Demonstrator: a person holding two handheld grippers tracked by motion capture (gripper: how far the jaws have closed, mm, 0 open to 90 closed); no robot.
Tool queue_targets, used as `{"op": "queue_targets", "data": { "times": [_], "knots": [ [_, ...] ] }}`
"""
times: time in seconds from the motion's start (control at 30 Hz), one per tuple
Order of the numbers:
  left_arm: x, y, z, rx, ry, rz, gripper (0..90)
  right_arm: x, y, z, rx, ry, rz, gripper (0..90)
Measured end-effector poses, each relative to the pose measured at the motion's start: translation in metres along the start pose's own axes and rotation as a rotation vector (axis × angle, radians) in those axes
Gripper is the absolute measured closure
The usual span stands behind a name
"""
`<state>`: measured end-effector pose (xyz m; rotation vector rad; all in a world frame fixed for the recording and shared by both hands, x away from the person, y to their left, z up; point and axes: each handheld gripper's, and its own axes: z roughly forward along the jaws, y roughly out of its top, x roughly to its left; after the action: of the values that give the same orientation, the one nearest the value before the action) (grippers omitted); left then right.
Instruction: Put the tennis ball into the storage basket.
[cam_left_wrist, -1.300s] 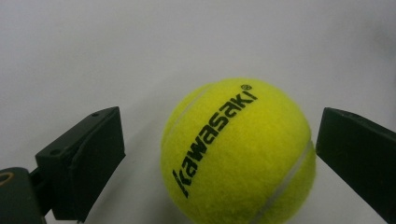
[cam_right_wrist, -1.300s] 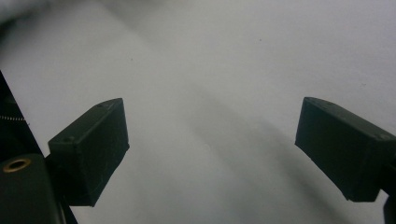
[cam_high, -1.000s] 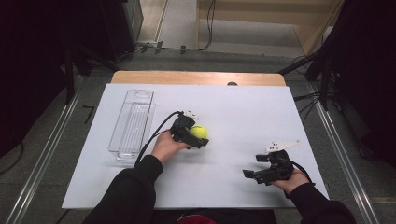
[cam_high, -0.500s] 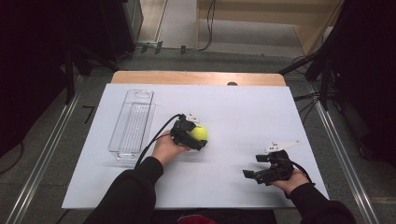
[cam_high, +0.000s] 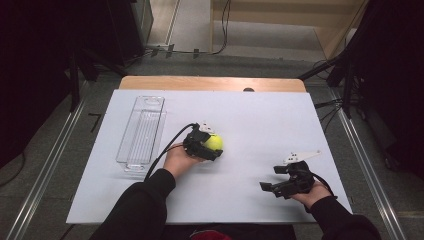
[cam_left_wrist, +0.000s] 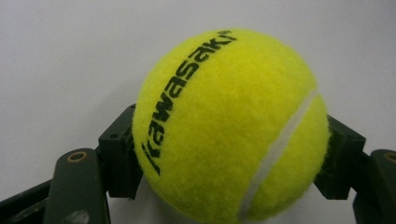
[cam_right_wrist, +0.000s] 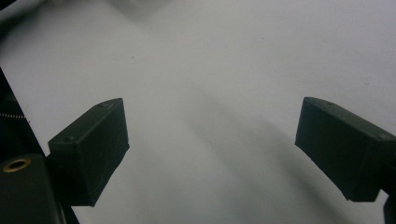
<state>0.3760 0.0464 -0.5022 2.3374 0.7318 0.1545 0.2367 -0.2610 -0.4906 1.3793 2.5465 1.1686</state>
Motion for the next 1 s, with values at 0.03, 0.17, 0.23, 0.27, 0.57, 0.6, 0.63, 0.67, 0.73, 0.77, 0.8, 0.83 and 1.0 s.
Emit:
{"op": "queue_targets", "data": {
  "times": [0.03,0.17,0.23,0.27,0.57,0.6,0.63,0.67,0.73,0.77,0.8,0.83,1.0],
  "knots": [
    [0.0,0.0,0.0,0.0,-0.002,-0.002,26.6,0.0,0.0,0.0,0.001,-0.002,0.001,7.8],
    [0.001,0.0,0.0,-0.001,-0.007,-0.007,26.7,0.0,0.0,0.0,0.0,0.0,-0.001,7.8],
    [0.002,0.001,0.0,0.001,-0.008,-0.01,26.7,0.0,0.0,0.0,0.0,0.0,0.0,7.8],
    [0.002,0.001,0.0,0.001,-0.008,-0.011,26.7,0.0,0.0,0.0,-0.001,0.0,-0.001,7.8],
    [0.005,0.002,-0.004,0.011,-0.012,-0.034,26.8,0.0,0.0,0.0,0.0,0.001,0.0,7.8],
    [0.006,0.002,-0.005,0.014,-0.014,-0.033,26.7,0.0,0.0,0.0,-0.001,0.0,0.0,7.8],
    [0.006,0.002,-0.006,0.015,-0.008,-0.034,26.7,0.0,0.0,0.0,0.0,0.001,0.0,7.8],
    [0.006,0.003,-0.007,0.013,-0.009,-0.037,26.7,0.0,0.0,0.0,0.0,-0.001,0.0,7.8],
    [0.007,0.003,-0.009,0.011,-0.01,-0.046,26.7,0.0,0.0,0.0,0.0,0.0,0.001,7.8],
    [0.008,0.004,-0.01,0.008,-0.009,-0.049,26.7,0.0,0.0,0.0,0.0,0.0,0.001,7.8],
    [0.008,0.004,-0.012,0.009,-0.011,-0.054,26.7,0.0,0.0,0.0,0.0,-0.001,0.001,7.8],
    [0.008,0.004,-0.013,0.009,-0.011,-0.059,26.7,0.0,0.0,0.0,0.0,-0.001,0.001,7.8],
    [0.009,0.006,-0.018,0.011,-0.015,-0.068,26.6,0.0,0.0,0.0,0.0,-0.001,0.001,7.8]
  ]
}}
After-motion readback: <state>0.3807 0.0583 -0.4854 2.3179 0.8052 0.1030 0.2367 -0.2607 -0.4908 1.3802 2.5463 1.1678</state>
